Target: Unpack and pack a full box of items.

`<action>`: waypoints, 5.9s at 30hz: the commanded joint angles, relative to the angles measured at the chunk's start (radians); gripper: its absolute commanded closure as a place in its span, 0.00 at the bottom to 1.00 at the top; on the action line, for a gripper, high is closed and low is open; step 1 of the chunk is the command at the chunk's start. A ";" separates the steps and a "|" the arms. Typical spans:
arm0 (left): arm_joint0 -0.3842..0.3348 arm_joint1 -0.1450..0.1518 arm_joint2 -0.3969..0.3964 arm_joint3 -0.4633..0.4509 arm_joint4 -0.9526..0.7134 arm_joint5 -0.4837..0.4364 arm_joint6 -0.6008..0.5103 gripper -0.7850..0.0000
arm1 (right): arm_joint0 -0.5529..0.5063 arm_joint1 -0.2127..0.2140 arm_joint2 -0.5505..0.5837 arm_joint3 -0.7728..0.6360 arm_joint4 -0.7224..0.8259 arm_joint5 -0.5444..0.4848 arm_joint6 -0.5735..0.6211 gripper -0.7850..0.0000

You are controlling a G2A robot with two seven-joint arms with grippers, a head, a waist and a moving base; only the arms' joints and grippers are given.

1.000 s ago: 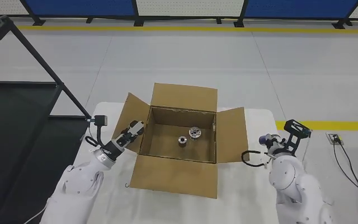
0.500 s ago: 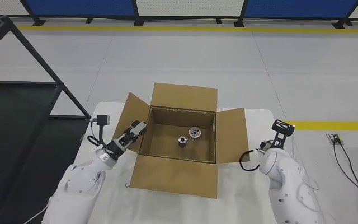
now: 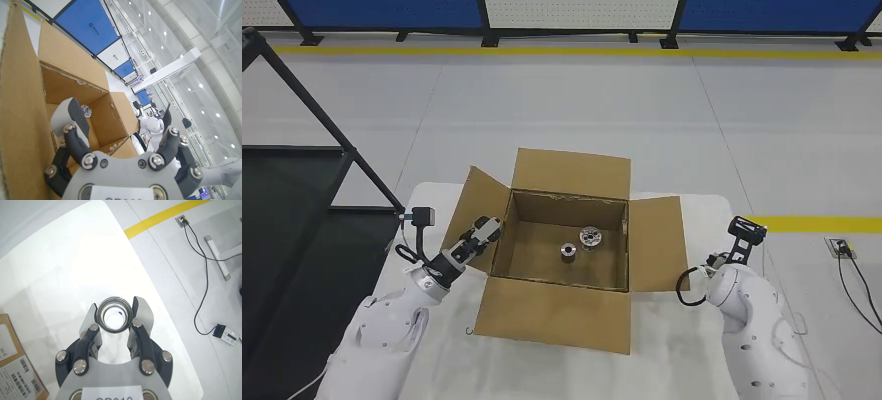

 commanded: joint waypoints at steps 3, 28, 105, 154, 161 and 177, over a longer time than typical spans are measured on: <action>0.001 0.001 0.000 -0.001 0.000 0.001 -0.002 0.00 | 0.001 -0.001 -0.001 0.008 0.003 0.000 -0.001 1.00; 0.001 0.002 0.003 -0.008 -0.001 0.005 -0.002 0.00 | -0.132 -0.008 0.036 -0.307 0.074 0.018 -0.137 0.00; 0.081 0.018 -0.074 -0.025 -0.048 -0.039 0.026 0.00 | 0.654 -0.299 -0.725 0.779 0.582 -0.228 0.076 0.24; 0.090 0.023 -0.080 -0.035 -0.040 -0.027 0.031 0.00 | 0.794 -0.424 -0.720 1.143 0.684 -0.352 -0.129 1.00; 0.081 0.022 -0.070 -0.031 -0.037 -0.023 0.030 0.00 | 0.784 -0.399 -0.696 1.049 0.673 -0.415 -0.127 1.00; 0.062 0.019 -0.050 -0.025 -0.036 -0.020 0.025 0.00 | 0.320 -0.220 -0.486 0.078 0.347 -0.295 0.051 1.00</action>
